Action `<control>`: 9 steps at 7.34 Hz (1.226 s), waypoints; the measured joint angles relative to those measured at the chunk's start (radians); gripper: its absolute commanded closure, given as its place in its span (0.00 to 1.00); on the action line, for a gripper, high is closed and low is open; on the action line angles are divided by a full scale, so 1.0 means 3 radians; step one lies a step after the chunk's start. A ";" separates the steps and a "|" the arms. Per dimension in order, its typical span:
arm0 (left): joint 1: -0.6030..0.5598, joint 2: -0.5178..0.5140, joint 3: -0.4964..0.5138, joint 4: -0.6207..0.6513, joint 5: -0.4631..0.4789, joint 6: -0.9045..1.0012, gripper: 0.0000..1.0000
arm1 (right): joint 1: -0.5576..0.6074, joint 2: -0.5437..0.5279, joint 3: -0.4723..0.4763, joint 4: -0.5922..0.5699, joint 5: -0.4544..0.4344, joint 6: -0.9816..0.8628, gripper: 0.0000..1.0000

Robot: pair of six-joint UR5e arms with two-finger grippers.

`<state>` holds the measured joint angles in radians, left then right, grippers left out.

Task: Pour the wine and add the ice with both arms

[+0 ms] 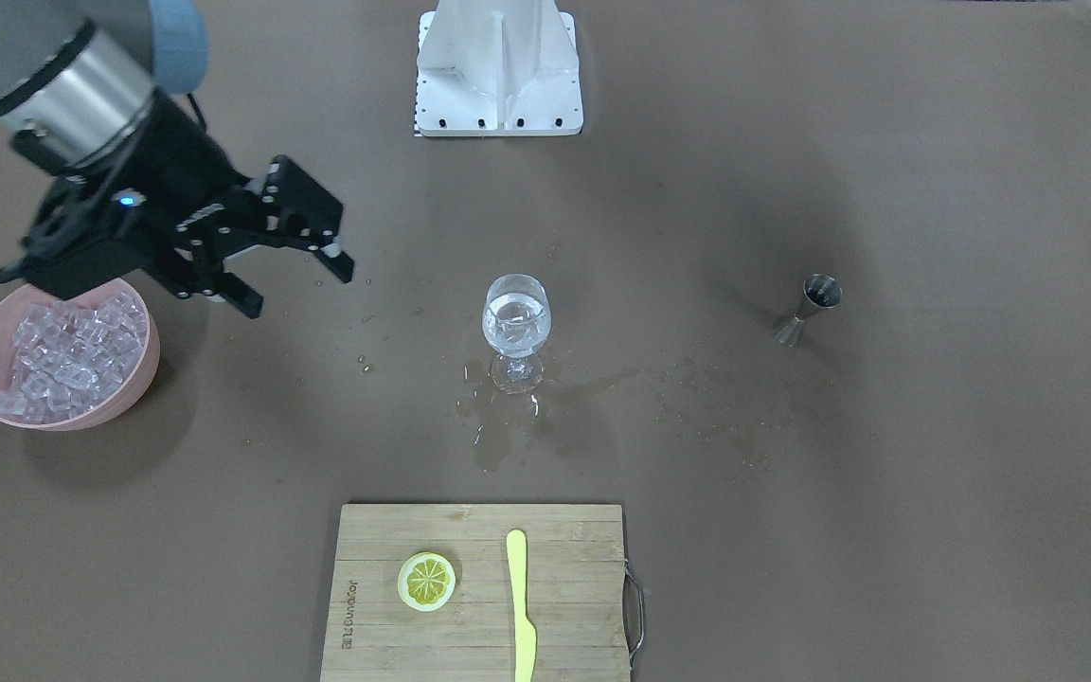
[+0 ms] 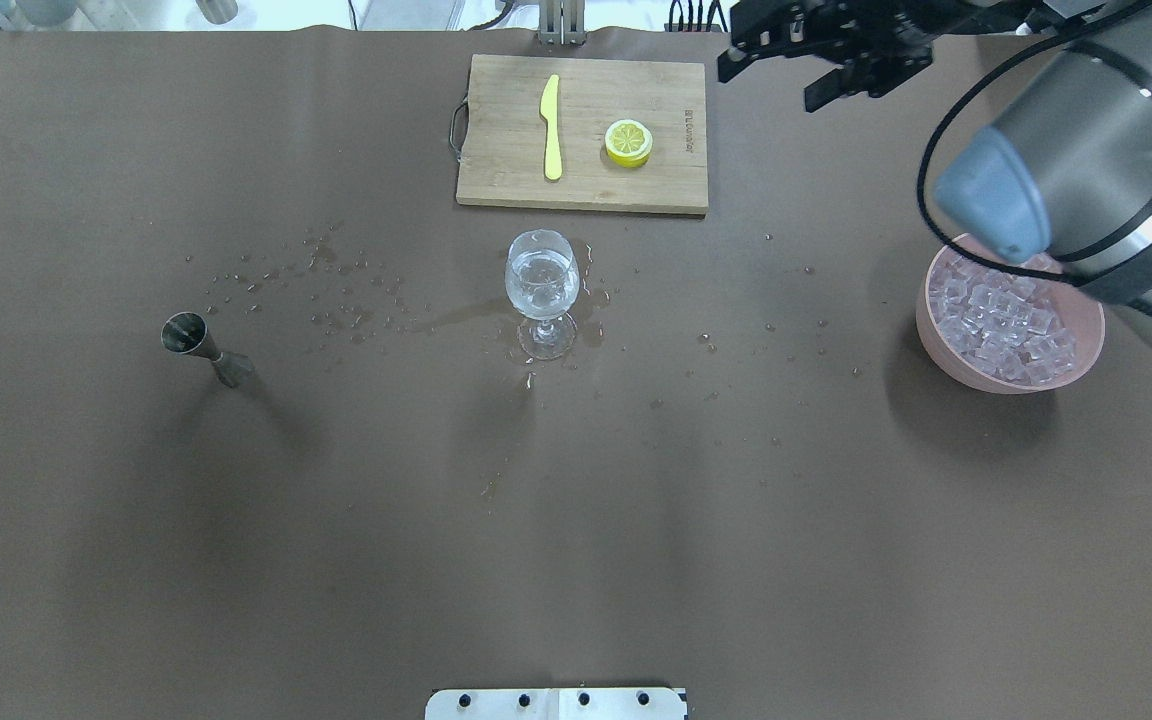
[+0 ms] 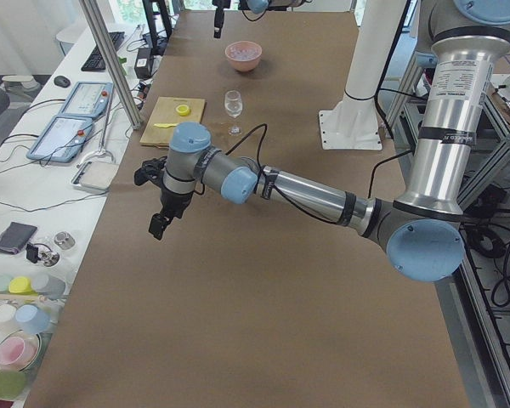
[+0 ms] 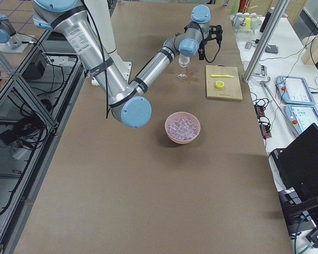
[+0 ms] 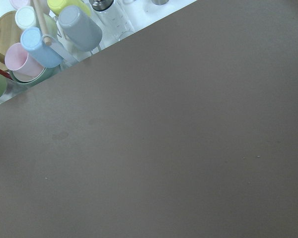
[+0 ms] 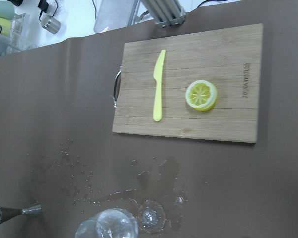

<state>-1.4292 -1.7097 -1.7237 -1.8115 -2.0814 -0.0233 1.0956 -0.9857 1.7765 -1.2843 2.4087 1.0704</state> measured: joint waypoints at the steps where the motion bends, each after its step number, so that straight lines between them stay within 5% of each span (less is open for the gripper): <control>1: -0.0013 0.0024 -0.0018 0.0008 0.0010 0.0003 0.02 | 0.0244 -0.0182 -0.0035 -0.0046 0.0184 -0.0195 0.00; 4: -0.0094 0.0258 0.0054 0.0032 -0.0058 -0.0024 0.02 | 0.0726 -0.0561 -0.0079 -0.0715 0.0251 -0.1137 0.00; 7: -0.0237 0.0305 0.0172 0.0024 -0.0199 -0.0048 0.02 | 0.0938 -0.0743 -0.0171 -0.1831 -0.0439 -0.2901 0.00; 9: -0.0259 0.0321 0.0218 0.0041 -0.0392 -0.0053 0.02 | 0.1122 -0.0957 -0.0445 -0.1931 -0.0573 -0.3327 0.00</control>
<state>-1.5068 -1.6135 -1.6582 -1.7993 -2.1991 -0.0392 1.4323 -1.2729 1.6429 -1.8635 2.2369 0.0721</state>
